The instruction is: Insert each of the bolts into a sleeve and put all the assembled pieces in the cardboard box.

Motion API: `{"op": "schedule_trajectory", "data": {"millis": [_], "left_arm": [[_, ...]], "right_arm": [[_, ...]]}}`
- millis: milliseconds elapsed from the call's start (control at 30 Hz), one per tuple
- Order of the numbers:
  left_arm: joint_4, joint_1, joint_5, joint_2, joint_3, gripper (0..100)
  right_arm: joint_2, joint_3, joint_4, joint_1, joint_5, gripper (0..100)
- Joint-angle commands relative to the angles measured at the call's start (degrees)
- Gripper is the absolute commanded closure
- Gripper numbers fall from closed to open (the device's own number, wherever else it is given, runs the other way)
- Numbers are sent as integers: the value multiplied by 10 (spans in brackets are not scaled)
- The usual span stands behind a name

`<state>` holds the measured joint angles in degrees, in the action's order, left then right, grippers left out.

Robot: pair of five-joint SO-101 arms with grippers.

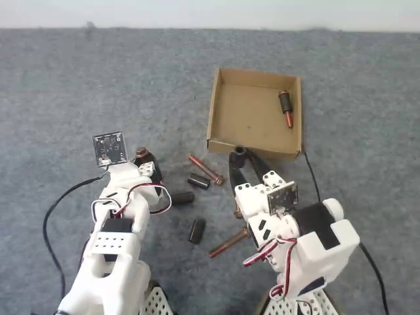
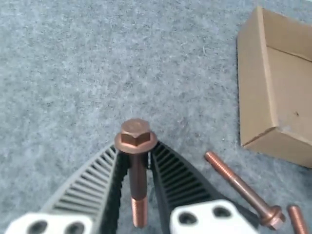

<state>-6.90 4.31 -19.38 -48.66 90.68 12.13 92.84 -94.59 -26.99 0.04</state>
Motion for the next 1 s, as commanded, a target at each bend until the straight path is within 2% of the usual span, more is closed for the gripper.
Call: {"op": "schedule_trajectory", "data": {"millis": [0,233,467,700,967], "left_arm": [[18,4,-1,-22,-9,988],[25,-1,-2,-23,-16,988],[114,-1,-1,-23,-36,988],[123,-4,-1,-23,-92,988],[122,-86,-1,-23,-145,988]], "right_arm": [[-2,14,-16,0,-4,992],[-1,13,3,-3,-5,992],[-1,13,7,-3,-5,992],[-1,12,7,-3,-5,992],[-1,12,7,-3,-5,992]]}}
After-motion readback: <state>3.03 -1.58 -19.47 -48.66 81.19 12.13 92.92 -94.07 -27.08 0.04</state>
